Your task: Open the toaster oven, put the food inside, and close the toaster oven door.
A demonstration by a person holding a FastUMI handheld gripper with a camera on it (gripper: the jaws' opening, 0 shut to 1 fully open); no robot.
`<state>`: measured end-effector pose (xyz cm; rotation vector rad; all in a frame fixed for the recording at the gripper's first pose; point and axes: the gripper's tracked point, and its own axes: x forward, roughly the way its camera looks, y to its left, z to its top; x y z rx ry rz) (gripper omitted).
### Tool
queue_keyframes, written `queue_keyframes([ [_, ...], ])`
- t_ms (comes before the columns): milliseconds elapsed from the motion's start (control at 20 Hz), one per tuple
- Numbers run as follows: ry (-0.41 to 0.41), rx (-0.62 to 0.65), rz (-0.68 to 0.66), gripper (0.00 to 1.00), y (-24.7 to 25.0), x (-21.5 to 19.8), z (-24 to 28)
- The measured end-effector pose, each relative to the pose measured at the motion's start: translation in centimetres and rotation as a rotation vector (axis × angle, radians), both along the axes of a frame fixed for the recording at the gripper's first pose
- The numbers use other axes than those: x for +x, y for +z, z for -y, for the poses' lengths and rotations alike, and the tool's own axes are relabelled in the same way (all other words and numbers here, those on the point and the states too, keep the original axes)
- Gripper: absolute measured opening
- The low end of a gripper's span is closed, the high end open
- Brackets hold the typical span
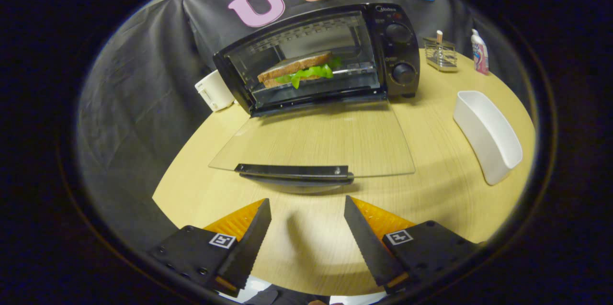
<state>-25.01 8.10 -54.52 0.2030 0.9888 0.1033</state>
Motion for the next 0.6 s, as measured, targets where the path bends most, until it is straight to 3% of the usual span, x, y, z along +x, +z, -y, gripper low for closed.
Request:
queue_keyframes([
  [600, 0.030, -0.064, 0.065, 0.98, 0.2, 2.5, 0.5],
])
